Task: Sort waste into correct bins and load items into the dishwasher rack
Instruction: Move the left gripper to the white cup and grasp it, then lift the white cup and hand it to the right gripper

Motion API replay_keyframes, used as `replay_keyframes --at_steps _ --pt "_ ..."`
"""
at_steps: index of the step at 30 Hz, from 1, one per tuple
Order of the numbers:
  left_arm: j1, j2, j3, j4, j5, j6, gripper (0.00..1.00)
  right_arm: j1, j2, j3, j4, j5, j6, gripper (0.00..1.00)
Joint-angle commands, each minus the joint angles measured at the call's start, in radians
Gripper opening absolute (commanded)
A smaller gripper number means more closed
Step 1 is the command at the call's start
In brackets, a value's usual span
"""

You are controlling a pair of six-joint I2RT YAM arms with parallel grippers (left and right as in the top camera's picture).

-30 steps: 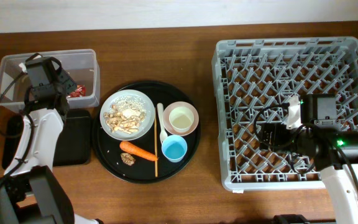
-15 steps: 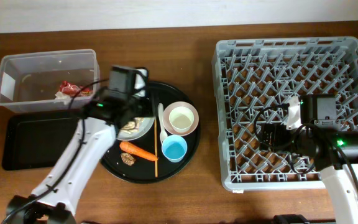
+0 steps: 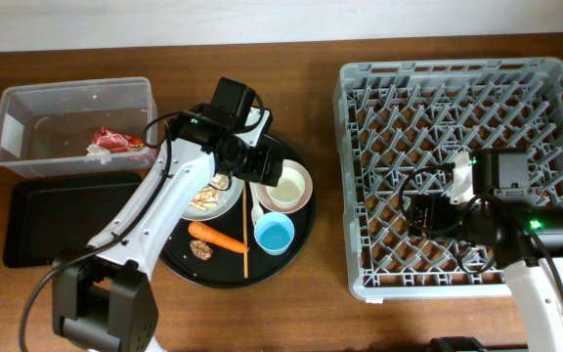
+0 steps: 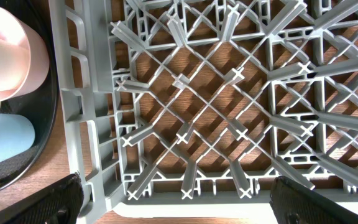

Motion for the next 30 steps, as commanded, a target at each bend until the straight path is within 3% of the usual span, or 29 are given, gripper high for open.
replay_keyframes --at_steps 1,6,8,10,13,17,20,24,26,27,28,30 --pt "-0.003 0.028 0.009 0.0 0.049 0.005 0.98 0.005 -0.001 0.019 0.001 0.005 0.0 0.99" --pt "-0.021 0.108 0.007 0.003 0.05 0.005 0.77 0.005 -0.001 0.019 -0.002 0.005 0.0 0.99" --pt "-0.043 0.135 0.007 0.011 0.049 0.005 0.62 0.005 -0.001 0.019 -0.002 0.005 0.0 0.99" --pt "-0.062 0.155 0.007 0.028 0.048 0.005 0.56 0.005 -0.001 0.019 -0.002 0.005 0.0 0.99" --pt "-0.075 0.184 0.007 0.037 0.044 0.005 0.25 0.005 -0.001 0.019 -0.005 0.006 0.0 0.99" --pt "-0.074 0.183 0.022 0.037 -0.031 0.005 0.01 0.005 -0.001 0.019 -0.005 0.006 0.0 0.99" --pt "-0.057 0.181 0.068 0.01 -0.062 0.006 0.01 0.005 -0.001 0.019 -0.006 0.006 0.0 0.99" --pt "0.021 0.181 0.301 -0.229 -0.047 0.006 0.01 0.005 -0.001 0.019 0.012 0.01 0.0 0.99" --pt "0.072 0.181 0.407 -0.301 0.147 0.021 0.0 0.005 -0.001 0.019 0.053 0.009 0.008 0.99" --pt "0.091 0.181 0.426 -0.298 0.315 0.077 0.0 0.005 -0.001 0.019 0.081 -0.005 0.008 0.99" --pt "0.105 0.182 0.427 -0.285 0.665 0.216 0.0 0.003 0.009 0.019 0.147 -0.093 -0.002 0.98" --pt "0.104 0.183 0.426 -0.285 0.938 0.346 0.0 0.003 0.046 0.019 0.229 -0.307 -0.08 0.99"
